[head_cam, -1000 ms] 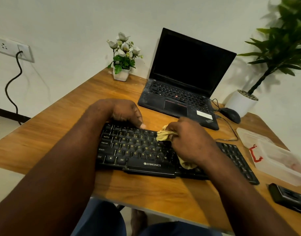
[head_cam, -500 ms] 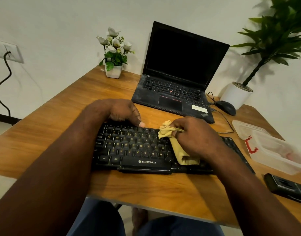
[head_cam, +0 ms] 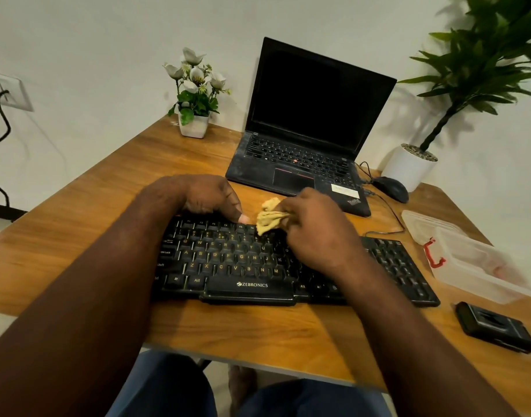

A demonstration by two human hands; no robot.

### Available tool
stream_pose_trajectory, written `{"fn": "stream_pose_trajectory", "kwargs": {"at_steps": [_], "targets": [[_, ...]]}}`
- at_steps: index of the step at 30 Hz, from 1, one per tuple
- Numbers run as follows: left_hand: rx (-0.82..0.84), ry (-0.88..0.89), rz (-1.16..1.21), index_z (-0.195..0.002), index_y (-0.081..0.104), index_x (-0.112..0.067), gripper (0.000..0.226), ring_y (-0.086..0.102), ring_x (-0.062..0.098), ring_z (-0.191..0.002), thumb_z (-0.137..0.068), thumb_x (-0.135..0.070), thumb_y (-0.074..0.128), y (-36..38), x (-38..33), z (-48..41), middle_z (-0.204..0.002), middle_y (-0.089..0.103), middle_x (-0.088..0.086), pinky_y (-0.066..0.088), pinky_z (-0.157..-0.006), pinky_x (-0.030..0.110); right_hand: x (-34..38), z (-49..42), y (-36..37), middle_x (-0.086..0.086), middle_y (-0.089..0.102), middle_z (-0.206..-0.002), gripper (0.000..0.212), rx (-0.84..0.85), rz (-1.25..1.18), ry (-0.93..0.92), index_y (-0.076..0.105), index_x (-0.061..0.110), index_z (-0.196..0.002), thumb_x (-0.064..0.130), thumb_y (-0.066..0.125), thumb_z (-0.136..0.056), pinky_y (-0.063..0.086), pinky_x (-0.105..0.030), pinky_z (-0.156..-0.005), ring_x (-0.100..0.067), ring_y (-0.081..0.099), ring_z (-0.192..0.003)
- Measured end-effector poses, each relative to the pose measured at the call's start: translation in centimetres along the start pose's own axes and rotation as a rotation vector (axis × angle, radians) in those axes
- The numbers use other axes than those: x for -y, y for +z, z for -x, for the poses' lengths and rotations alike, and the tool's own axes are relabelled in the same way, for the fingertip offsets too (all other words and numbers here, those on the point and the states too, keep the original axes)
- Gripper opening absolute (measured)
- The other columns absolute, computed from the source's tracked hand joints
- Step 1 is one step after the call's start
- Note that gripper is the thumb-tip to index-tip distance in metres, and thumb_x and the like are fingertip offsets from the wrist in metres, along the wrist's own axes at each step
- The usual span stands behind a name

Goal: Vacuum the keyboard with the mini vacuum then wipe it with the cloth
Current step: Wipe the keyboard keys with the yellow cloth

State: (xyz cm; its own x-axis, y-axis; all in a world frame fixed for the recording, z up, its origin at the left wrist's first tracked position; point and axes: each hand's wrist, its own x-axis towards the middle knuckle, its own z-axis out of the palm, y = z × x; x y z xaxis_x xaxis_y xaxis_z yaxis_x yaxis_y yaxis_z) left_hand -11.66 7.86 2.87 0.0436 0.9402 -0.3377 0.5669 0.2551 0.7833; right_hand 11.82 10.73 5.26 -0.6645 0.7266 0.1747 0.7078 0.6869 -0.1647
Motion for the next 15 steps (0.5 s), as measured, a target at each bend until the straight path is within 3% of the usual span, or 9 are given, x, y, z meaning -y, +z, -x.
{"fn": "stream_pose_trajectory", "kwargs": {"at_steps": [5,8,13,15], "targets": [[0.001,-0.007,0.007,-0.097,0.076,0.001,0.046,0.069,0.008,-0.062,-0.074,-0.039,0.080,0.0,0.0,0.1,-0.078,0.077,0.004,0.048,-0.078,0.034,-1.6,-0.6,-0.1,0.000,0.057,-0.125,0.036,0.059,0.108,0.060,0.064,0.034,-0.133,0.024,0.060,-0.098,0.051,-0.046,-0.099,-0.022,0.050,-0.122],[0.009,-0.016,0.002,-0.098,0.076,0.001,0.050,0.069,0.009,-0.063,-0.072,-0.041,0.080,-0.1,0.0,0.1,-0.080,0.077,0.005,0.050,-0.076,0.033,-3.8,-0.7,-0.7,0.000,0.060,-0.122,0.034,0.039,0.076,0.117,0.068,0.033,-0.127,0.020,0.059,-0.097,0.053,-0.048,-0.094,-0.023,0.055,-0.117],[-0.003,-0.006,-0.039,-0.095,0.077,-0.003,0.049,0.070,0.011,-0.070,-0.072,-0.045,0.079,0.0,0.0,0.2,-0.084,0.078,0.006,0.050,-0.083,0.035,-1.7,0.4,0.6,0.005,0.053,-0.121,0.038,0.008,0.107,-0.107,0.063,0.034,-0.134,0.018,0.060,-0.099,0.048,-0.038,-0.097,-0.017,0.045,-0.119],[-0.011,-0.005,-0.043,-0.094,0.078,-0.004,0.042,0.070,0.010,-0.070,-0.077,-0.042,0.079,0.0,0.0,0.1,-0.084,0.078,0.005,0.050,-0.085,0.036,-2.3,-0.2,0.5,0.004,0.053,-0.126,0.042,0.009,0.178,-0.066,0.060,0.037,-0.137,0.022,0.061,-0.098,0.049,-0.041,-0.098,-0.019,0.046,-0.121]]}}
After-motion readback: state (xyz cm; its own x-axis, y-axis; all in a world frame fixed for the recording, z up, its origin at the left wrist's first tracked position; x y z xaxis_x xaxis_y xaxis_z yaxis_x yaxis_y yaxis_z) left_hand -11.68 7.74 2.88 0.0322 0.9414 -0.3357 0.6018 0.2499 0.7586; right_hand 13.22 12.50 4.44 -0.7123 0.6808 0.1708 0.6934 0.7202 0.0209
